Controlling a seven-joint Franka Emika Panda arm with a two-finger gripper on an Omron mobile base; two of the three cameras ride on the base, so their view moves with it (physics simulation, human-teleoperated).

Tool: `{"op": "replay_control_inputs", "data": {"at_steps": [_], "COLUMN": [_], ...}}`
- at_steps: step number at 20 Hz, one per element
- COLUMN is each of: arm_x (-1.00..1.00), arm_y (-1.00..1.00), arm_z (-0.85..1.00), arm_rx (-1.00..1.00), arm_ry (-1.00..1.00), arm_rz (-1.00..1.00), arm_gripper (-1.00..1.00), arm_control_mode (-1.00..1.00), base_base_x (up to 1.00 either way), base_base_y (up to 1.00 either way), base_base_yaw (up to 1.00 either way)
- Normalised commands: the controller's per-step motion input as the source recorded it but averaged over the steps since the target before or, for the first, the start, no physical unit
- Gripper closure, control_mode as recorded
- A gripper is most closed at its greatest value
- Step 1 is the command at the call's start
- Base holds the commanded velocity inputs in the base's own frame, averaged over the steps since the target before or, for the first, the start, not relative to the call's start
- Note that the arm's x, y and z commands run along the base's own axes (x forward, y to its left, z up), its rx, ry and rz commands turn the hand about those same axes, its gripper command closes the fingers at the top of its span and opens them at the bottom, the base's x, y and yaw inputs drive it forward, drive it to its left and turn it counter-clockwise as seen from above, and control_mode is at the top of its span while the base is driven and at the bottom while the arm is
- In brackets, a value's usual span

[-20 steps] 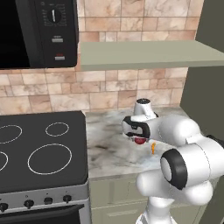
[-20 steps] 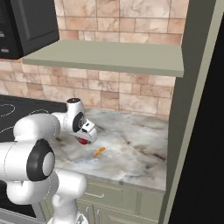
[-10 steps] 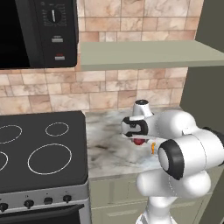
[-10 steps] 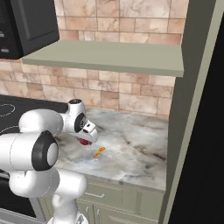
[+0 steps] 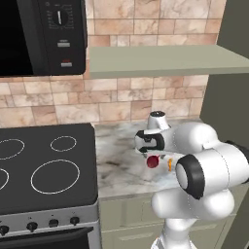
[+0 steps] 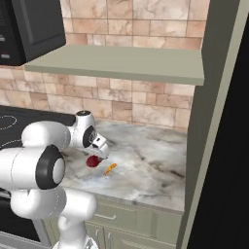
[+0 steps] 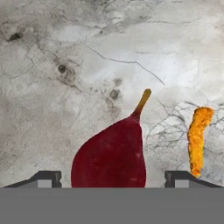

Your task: Open the fridge, remove the pear, lemon, and shrimp, and place them on any counter.

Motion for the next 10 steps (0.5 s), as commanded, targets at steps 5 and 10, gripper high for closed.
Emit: {"op": "replay_control_inputs", "data": {"at_steps": [5,10], "arm_x": [-0.03,-0.44], "arm_y": [0.0,0.0], "arm_z": [0.04,0.42], "arm_rx": [0.0,0.0], "arm_ry": [-0.1,-0.11], "arm_rz": [0.0,0.0], "arm_gripper": [-1.0,-1.0], "arm_control_mode": [-1.0,-1.0], "base_base_x": [0.0,0.0], "base_base_y": [0.0,0.0], "base_base_yaw": [0.0,0.0]}}
